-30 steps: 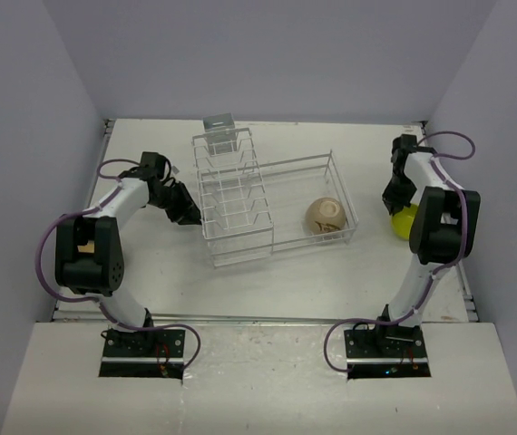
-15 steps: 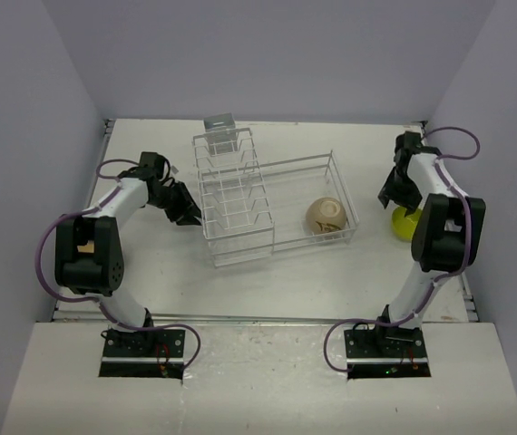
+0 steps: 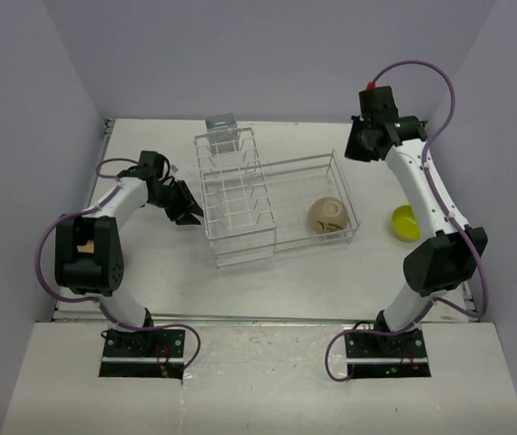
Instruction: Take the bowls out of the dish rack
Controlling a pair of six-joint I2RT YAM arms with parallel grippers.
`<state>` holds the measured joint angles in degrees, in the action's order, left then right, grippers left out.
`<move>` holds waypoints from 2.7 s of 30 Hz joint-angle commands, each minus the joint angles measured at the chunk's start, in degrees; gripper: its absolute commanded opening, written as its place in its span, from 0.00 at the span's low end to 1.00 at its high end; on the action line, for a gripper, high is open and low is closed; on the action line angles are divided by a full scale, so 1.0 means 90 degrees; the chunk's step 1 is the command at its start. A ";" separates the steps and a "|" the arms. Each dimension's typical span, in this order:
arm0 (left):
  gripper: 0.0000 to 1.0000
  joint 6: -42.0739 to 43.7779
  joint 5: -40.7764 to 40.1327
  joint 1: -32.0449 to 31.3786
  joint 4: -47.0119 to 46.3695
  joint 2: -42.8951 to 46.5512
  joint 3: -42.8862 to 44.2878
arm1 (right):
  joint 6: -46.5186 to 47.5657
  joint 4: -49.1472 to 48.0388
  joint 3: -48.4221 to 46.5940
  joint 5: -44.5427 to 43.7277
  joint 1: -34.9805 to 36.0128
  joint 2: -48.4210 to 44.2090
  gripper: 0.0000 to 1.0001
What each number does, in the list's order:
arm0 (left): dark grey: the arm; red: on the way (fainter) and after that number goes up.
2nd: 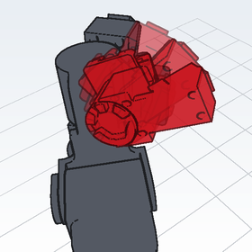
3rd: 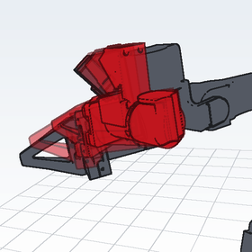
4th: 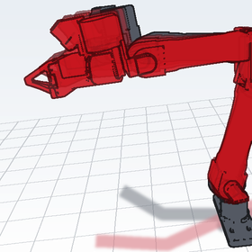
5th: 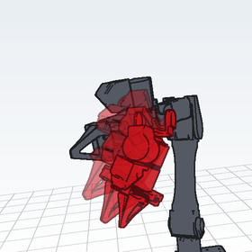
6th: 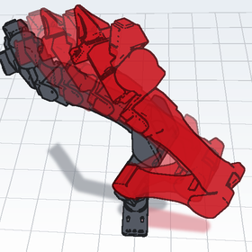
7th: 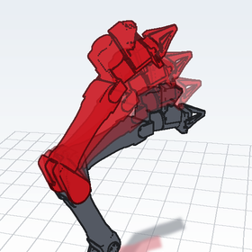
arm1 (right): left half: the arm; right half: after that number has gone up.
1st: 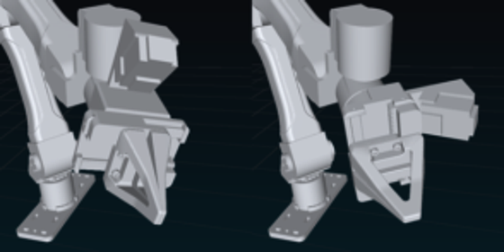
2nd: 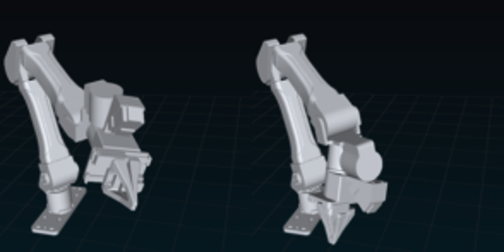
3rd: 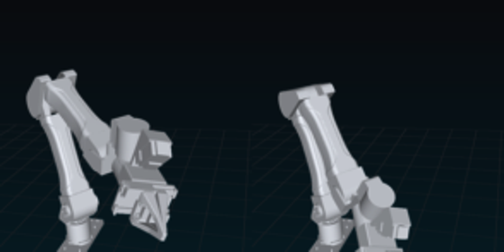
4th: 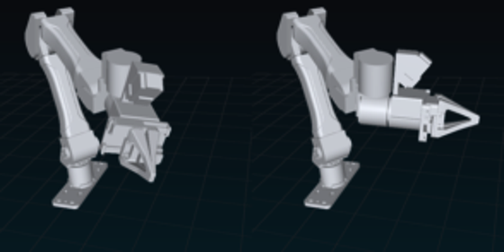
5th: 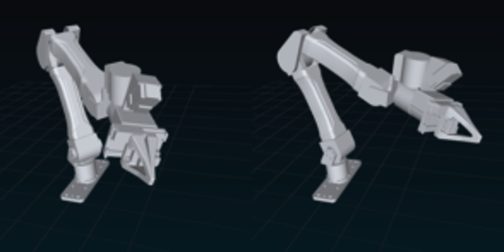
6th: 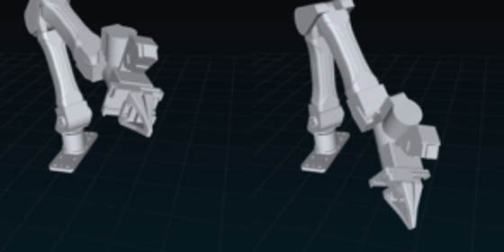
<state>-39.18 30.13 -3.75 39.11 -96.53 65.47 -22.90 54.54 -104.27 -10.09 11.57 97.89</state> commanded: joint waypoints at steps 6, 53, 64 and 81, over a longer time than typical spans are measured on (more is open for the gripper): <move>0.26 0.0007 0.0656 -0.0023 -0.0186 0.0188 0.0196 | 0.0073 -0.0170 0.1309 0.1091 0.0179 -0.0172 0.00; 0.01 0.0017 0.0793 -0.0023 -0.0215 0.0042 0.0079 | -0.0298 -0.0513 -0.0622 0.4712 0.2376 0.2903 0.00; 0.01 -0.0002 0.0793 -0.0023 -0.0274 0.0052 -0.0019 | -0.0805 -0.2533 0.0110 0.7449 0.2640 0.2018 0.00; 0.01 0.0007 0.0803 -0.0023 -0.0322 0.0120 -0.0107 | -0.0142 -0.0904 0.0149 0.4500 0.2015 0.1379 0.31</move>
<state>-39.40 34.61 -3.81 37.78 -96.51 64.77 -27.99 45.98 -102.19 35.22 31.22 112.20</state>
